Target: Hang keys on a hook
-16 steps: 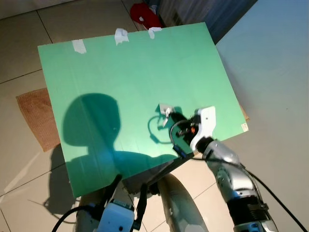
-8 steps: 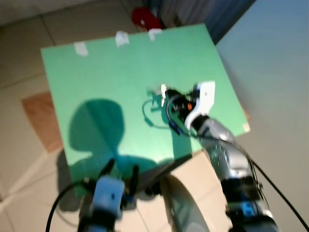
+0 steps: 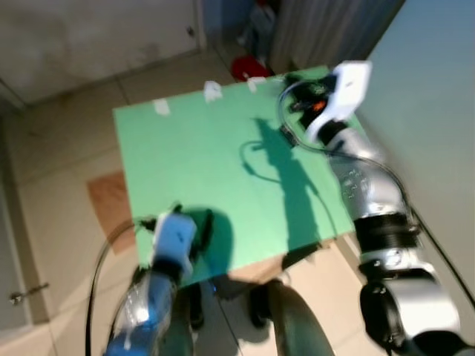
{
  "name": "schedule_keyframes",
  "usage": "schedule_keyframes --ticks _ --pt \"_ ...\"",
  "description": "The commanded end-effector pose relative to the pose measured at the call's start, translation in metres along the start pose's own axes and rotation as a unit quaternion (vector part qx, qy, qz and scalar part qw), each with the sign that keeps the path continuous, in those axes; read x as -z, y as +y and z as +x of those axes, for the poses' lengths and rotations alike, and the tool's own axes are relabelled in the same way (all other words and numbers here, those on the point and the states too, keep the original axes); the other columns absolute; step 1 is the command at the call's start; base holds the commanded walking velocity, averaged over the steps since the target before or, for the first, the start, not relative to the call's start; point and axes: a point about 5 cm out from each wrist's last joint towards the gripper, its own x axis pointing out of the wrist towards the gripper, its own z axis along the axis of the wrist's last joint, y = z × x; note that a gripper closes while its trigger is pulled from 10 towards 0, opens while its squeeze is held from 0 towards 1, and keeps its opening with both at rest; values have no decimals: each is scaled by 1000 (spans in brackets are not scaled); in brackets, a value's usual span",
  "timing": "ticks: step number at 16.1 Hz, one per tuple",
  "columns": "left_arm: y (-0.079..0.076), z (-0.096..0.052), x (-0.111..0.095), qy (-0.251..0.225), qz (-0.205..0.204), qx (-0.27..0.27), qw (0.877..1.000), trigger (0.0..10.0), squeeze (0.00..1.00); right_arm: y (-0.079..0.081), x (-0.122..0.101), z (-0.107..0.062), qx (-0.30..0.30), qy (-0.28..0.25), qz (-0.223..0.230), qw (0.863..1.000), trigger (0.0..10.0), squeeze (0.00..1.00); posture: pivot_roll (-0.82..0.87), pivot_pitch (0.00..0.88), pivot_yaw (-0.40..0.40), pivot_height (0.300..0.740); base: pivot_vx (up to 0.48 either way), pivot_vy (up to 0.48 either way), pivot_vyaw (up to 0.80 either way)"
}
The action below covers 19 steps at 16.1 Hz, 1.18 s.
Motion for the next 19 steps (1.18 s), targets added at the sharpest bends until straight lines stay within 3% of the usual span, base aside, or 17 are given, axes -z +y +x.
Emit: schedule_keyframes --ticks 1,2,5,6,9,11,13,15,16,19 --pt "8 -2 3 8 -8 -9 1000 10000 0 -13 1 -7 24 -7 -8 1000 0 0 -22 54 -30 736 0 0 0" --pt "22 3 -5 -14 13 -28 999 10000 0 -25 2 -15 46 -12 -16 999 0 0 -18 35 -17 736 0 0 0" --pt "39 10 -23 -53 43 -56 996 10000 0 -41 7 -30 76 -18 -53 996 0 0 -24 11 0 736 0 0 0" --pt "48 18 -40 -83 50 -63 993 10000 0 -48 15 -39 99 -17 -73 992 0 0 -24 0 8 736 0 0 0" --pt "60 29 -72 -129 55 -65 988 10000 0 -52 40 -61 122 2 -83 989 0 0 -23 0 31 736 0 0 0" --pt "61 30 -81 -141 47 -61 987 10000 0 -53 56 -81 140 17 -88 986 0 0 -37 0 44 736 0 0 0" --pt "59 31 -72 -133 20 -65 989 10000 0 -52 71 -101 154 25 -112 981 0 0 -68 0 47 736 0 0 0" --pt "51 24 -55 -116 -23 -75 990 10000 0 -48 86 -119 166 38 -105 980 0 0 -83 0 48 736 0 0 0" --pt "34 13 -31 -77 -79 -70 991 10000 0 -35 98 -133 163 46 -82 982 0 0 -100 0 49 736 0 0 0" --pt "24 14 -29 -69 -70 -46 994 10000 0 -16 101 -133 135 44 -59 988 0 0 -126 14 62 736 0 0 0"
